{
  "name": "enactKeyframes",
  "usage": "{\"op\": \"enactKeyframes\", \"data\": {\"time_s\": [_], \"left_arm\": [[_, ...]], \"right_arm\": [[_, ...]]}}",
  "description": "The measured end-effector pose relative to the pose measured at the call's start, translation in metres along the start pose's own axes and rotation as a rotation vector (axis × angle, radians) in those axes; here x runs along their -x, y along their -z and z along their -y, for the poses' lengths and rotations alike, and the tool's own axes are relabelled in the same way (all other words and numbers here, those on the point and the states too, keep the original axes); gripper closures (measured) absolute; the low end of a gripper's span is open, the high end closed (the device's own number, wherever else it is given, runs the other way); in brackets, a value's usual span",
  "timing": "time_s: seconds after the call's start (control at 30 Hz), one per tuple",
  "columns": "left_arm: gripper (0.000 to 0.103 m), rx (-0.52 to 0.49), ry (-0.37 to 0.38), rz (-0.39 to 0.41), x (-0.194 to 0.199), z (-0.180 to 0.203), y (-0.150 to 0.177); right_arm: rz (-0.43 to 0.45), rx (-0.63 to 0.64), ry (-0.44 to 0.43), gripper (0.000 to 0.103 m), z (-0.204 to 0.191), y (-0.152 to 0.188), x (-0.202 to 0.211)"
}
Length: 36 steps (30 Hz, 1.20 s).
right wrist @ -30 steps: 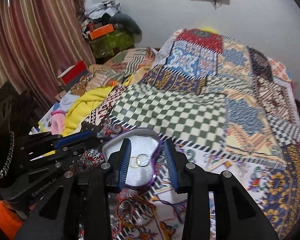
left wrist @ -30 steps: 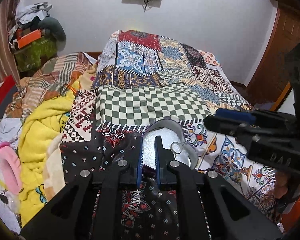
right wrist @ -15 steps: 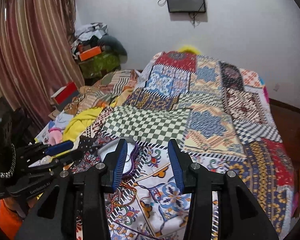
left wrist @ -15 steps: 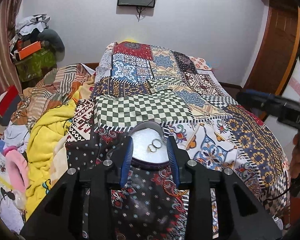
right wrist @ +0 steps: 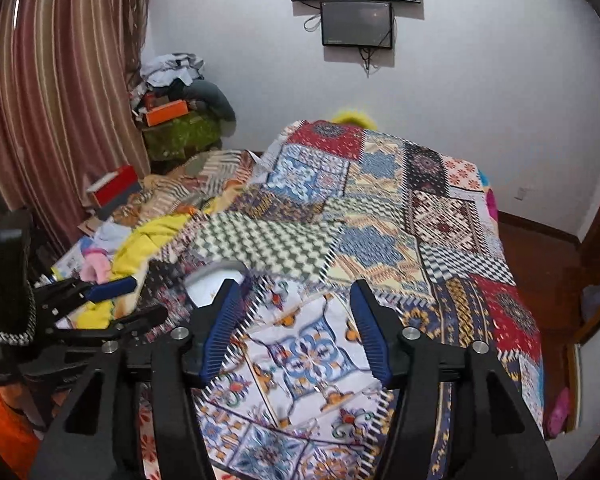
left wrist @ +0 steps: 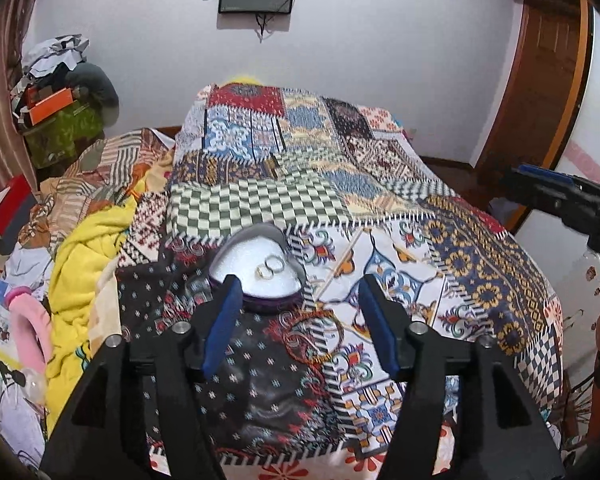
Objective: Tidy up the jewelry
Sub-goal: 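Move both tools back over the loose jewelry, then grasp the red beaded bracelet with the left tool while the right tool grasps a silver ring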
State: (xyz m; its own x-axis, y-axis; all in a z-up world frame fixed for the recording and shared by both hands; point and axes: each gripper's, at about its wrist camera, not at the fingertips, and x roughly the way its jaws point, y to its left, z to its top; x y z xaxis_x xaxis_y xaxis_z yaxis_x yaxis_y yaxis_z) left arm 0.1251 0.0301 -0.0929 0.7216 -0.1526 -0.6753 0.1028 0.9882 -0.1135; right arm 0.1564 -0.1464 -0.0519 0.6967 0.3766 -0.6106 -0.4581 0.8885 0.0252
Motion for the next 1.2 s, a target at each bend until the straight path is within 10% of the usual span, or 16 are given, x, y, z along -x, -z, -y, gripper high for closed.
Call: {"op": "enactKeyframes", "data": {"time_s": [0.53, 1.2], "left_arm": [[0.035, 0.025, -0.014, -0.284, -0.086, 0.004, 0.058], [0.024, 0.013, 0.011, -0.239, -0.118, 0.015, 0.056]], "right_arm": [[-0.257, -0.010, 0.086, 0.049, 0.040, 0.083, -0.054], [-0.398, -0.024, 0.030, 0.050, 0.041, 0.100, -0.112]]}}
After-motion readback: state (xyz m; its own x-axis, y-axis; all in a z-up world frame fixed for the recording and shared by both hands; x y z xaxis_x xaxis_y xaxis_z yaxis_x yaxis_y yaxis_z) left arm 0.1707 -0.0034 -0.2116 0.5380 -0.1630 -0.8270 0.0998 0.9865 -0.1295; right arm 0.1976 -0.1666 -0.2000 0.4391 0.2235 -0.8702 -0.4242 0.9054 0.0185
